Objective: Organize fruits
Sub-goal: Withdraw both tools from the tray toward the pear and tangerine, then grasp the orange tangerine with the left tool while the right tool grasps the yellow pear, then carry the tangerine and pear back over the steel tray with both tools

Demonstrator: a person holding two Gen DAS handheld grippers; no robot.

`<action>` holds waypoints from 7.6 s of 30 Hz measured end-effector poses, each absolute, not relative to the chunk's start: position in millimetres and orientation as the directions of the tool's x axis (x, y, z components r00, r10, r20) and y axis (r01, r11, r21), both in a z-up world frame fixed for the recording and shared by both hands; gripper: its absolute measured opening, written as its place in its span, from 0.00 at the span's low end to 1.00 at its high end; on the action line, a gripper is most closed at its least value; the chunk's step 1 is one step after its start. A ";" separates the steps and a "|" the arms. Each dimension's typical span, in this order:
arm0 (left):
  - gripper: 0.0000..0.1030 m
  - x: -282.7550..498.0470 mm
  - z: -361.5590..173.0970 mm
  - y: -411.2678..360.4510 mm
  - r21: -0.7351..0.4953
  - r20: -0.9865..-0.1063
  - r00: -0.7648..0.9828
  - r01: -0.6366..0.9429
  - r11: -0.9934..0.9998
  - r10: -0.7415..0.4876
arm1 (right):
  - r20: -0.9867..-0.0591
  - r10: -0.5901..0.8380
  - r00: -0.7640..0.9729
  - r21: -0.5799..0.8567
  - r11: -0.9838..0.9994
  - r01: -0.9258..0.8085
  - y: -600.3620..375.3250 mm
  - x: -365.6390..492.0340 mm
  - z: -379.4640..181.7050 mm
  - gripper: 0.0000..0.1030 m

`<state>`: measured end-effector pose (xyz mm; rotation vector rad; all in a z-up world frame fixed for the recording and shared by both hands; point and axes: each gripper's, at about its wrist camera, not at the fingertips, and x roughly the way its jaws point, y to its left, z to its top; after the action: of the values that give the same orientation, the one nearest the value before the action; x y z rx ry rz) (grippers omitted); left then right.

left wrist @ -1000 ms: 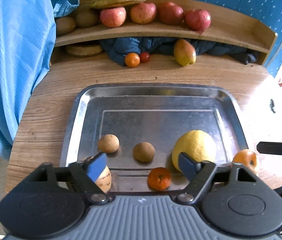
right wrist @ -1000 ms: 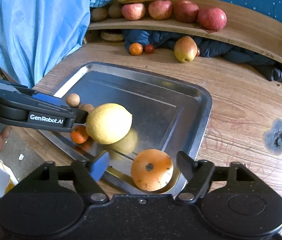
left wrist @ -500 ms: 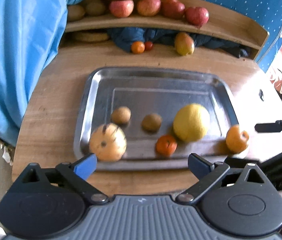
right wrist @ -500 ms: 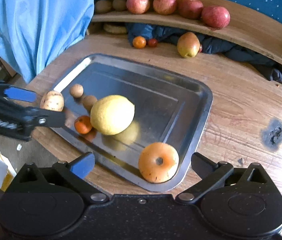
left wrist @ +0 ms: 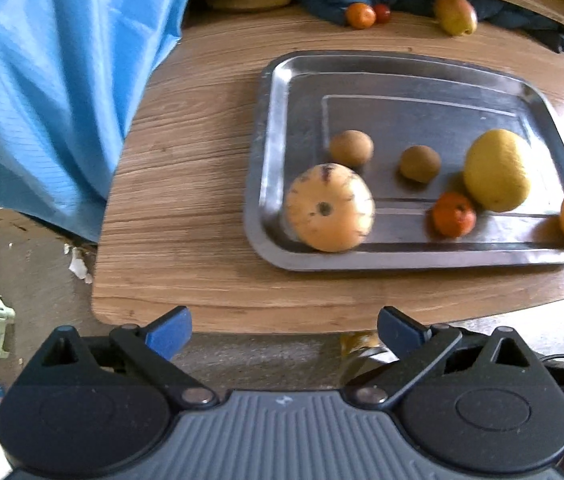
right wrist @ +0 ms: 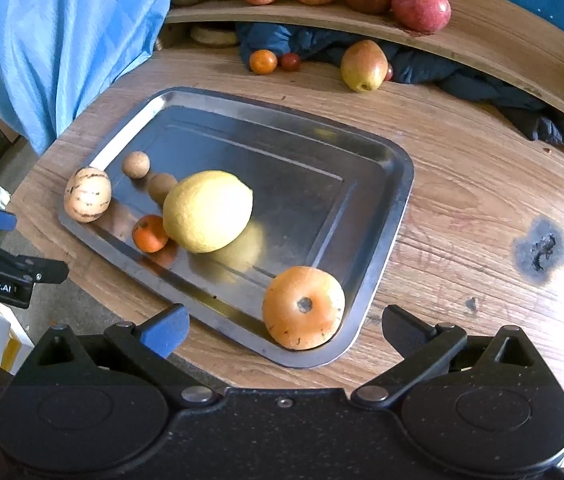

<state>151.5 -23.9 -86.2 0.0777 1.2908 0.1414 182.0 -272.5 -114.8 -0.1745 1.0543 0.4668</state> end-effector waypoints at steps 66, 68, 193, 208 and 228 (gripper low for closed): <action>0.99 344.3 -83.4 -39.7 0.068 -0.901 0.435 0.150 0.986 -0.004 | -0.839 0.211 0.502 0.112 0.969 -0.220 -271.4 303.0 -114.3 0.99; 0.99 353.8 -84.6 -37.0 0.059 -0.898 0.439 0.150 0.987 -0.013 | -0.842 0.207 0.498 0.103 0.968 -0.230 -266.7 307.9 -115.8 0.99; 0.32 396.0 -95.9 -35.9 -0.098 -0.883 0.437 0.181 0.979 -0.170 | -0.747 0.358 0.560 0.228 0.929 -0.291 -236.6 362.9 -145.2 0.51; 0.32 394.0 -99.0 -38.9 -0.093 -0.889 0.427 0.181 0.979 -0.164 | -0.762 0.354 0.542 0.235 0.931 -0.278 -238.5 365.0 -153.0 0.54; 0.32 380.0 -91.2 -39.1 -0.090 -0.878 0.453 0.159 0.983 -0.153 | -0.709 0.386 0.590 0.259 0.921 -0.291 -243.8 361.3 -148.8 0.53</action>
<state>380.0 -39.1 -91.2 0.0054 1.0833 -0.1924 361.3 -243.8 -148.8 0.1196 0.8534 0.3953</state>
